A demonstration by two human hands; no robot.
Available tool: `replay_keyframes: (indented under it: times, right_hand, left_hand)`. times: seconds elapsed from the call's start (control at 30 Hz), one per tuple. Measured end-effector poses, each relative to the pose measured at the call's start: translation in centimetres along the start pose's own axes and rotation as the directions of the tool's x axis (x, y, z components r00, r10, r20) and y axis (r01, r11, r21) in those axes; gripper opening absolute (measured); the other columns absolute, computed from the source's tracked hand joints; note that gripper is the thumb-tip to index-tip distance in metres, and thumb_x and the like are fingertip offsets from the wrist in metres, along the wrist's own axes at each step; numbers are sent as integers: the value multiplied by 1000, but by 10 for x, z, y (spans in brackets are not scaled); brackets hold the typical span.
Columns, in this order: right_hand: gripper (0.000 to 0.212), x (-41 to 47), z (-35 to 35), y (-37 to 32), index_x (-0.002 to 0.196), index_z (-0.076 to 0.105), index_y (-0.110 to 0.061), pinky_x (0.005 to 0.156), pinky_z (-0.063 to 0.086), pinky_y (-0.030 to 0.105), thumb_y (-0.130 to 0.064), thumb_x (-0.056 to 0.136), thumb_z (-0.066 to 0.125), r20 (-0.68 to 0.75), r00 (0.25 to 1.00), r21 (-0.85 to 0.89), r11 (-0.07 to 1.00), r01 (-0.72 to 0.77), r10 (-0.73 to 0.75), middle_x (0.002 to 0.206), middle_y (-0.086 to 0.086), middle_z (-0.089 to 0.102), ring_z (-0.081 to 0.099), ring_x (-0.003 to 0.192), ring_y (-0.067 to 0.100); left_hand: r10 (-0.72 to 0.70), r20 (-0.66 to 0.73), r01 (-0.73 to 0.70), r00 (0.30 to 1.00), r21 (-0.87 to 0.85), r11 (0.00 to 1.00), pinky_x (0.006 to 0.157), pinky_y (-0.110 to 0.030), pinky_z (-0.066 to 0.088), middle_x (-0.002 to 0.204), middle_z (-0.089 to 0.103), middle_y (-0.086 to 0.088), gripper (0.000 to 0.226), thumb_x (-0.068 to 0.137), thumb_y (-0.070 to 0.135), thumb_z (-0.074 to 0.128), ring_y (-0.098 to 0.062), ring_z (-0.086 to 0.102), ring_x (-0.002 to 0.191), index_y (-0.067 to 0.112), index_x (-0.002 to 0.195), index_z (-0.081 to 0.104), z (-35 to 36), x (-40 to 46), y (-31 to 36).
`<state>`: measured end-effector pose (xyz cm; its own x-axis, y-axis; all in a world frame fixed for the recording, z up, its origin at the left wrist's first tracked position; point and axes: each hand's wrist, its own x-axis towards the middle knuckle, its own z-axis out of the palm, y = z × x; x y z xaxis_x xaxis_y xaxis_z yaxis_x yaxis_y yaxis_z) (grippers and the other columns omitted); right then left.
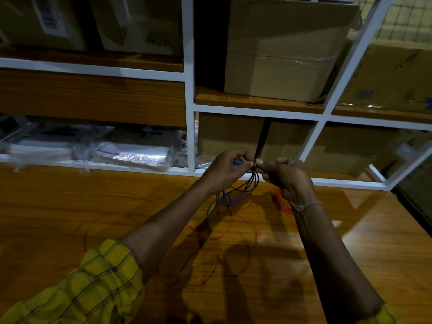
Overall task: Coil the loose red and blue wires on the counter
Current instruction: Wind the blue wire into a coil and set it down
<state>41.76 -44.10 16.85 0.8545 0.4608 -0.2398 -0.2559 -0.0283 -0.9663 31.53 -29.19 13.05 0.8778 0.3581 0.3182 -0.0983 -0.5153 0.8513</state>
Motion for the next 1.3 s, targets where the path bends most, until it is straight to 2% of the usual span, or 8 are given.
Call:
replay_keyframes:
  times: [0.13,0.27,0.5,0.6,0.67,0.83,0.93,1.3]
  right_hand:
    - [30,-1,1,3,103,63,-1,56,56,24,1,80,82,70,996,-77,995,61,-56,85,12,70,69,59,11]
    - [25,5,-1,2,111,73,-2,66,54,26,1,87,75,208,978,-95,995,-9,28,90,13,75,68,74,16]
    - [10,13,4,7,89,73,-9,66,56,24,1,90,71,257,962,-70,995,-72,88,72,4,74,68,69,12]
    - [8,11,6,8,88,72,-4,63,58,22,2,92,69,248,968,-93,996,-7,30,73,8,74,69,66,13]
    - [8,12,7,9,89,72,-4,62,59,21,2,93,68,242,970,-135,989,55,-21,75,9,73,69,67,13]
    - [9,16,7,13,95,74,2,67,58,30,-6,95,70,174,935,-309,884,351,-311,81,12,71,66,71,17]
    - [15,14,11,16,97,71,4,62,54,24,-11,98,67,148,898,-294,848,440,-415,83,13,68,61,67,13]
    - [22,18,12,18,97,70,-3,75,55,42,-24,100,65,173,888,-273,846,459,-426,82,12,68,63,76,20]
  left_hand:
    - [9,8,-9,1000,8,1000,85,-58,54,101,70,1,11,99,31,62,-27,68,95,22,97,67,-2,-1,-1]
    - [11,19,-11,1000,25,1000,84,-57,54,98,70,0,13,98,33,62,-27,68,94,22,97,67,-3,-3,-5]
    - [-48,-3,48,999,-32,998,82,-54,53,96,70,-3,11,100,28,65,-32,66,92,19,96,69,-6,-5,-9]
    - [-93,-19,92,995,-61,994,57,-27,47,76,68,15,15,101,25,64,-7,61,66,12,97,68,-8,-6,-7]
    - [-133,-14,131,991,-87,988,51,-16,37,64,61,21,19,103,23,62,4,49,52,5,101,66,-10,-7,-5]
    - [-257,24,255,966,-244,936,48,-25,20,57,41,11,26,104,26,59,-12,26,49,0,108,61,-13,-6,-11]
    - [-329,30,319,944,-341,884,47,-24,19,55,37,10,32,106,24,58,-13,20,49,-6,115,55,-16,-2,-11]
    - [-273,125,298,954,-285,911,48,-31,17,64,26,-7,20,97,38,70,-18,17,52,20,105,69,-17,-1,-11]
